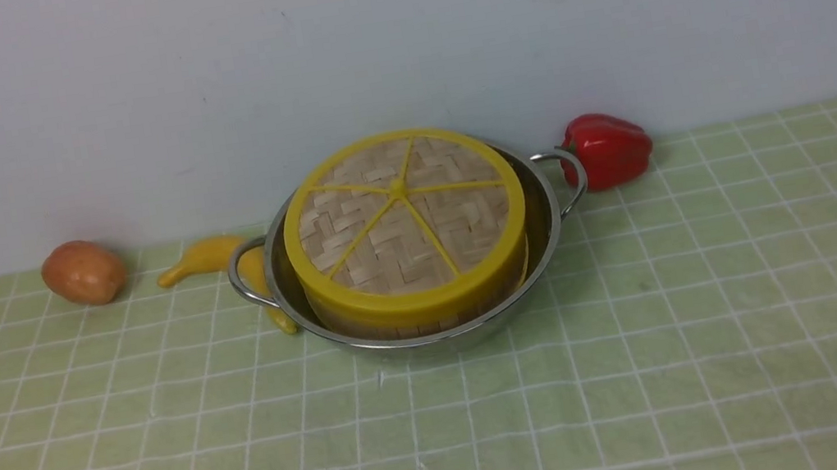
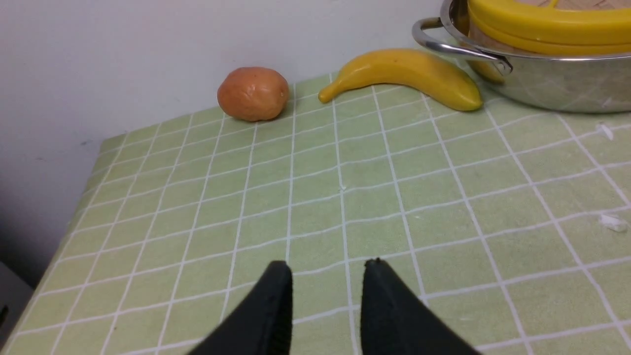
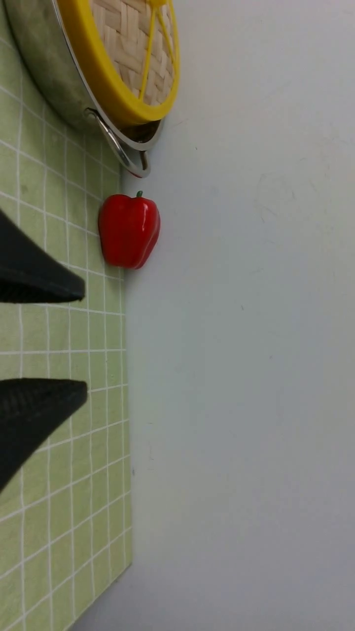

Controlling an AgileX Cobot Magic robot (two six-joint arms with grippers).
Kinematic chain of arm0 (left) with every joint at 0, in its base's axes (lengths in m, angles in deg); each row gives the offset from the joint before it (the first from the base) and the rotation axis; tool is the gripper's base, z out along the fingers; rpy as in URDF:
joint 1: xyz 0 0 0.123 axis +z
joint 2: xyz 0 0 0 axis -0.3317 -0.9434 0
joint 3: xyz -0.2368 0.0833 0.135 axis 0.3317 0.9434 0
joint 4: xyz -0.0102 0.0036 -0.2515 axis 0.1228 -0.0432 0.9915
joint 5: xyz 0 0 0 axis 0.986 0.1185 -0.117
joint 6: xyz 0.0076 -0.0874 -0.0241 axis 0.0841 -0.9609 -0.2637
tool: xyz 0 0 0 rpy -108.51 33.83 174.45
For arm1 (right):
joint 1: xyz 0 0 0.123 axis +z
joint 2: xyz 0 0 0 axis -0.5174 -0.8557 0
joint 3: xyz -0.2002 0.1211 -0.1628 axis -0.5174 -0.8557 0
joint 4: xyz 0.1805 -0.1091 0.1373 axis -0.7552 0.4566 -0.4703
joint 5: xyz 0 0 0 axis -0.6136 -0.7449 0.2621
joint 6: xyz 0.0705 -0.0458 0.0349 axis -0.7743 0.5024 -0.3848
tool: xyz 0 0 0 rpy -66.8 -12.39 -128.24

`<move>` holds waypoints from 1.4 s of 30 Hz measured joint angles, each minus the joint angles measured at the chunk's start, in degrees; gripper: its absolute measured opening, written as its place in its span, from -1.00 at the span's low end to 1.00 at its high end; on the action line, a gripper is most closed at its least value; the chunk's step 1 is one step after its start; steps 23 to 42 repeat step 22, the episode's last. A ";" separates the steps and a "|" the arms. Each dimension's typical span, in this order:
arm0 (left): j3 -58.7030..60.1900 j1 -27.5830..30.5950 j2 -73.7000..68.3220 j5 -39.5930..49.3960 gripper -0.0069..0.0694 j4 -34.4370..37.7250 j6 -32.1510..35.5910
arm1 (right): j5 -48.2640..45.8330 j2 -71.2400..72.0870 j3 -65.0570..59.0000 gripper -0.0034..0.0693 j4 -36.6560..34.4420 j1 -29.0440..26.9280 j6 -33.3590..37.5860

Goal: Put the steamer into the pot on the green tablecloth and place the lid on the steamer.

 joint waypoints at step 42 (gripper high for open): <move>0.00 0.00 0.00 0.00 -0.21 0.00 0.54 | 0.00 0.00 0.00 -0.25 0.00 0.00 0.00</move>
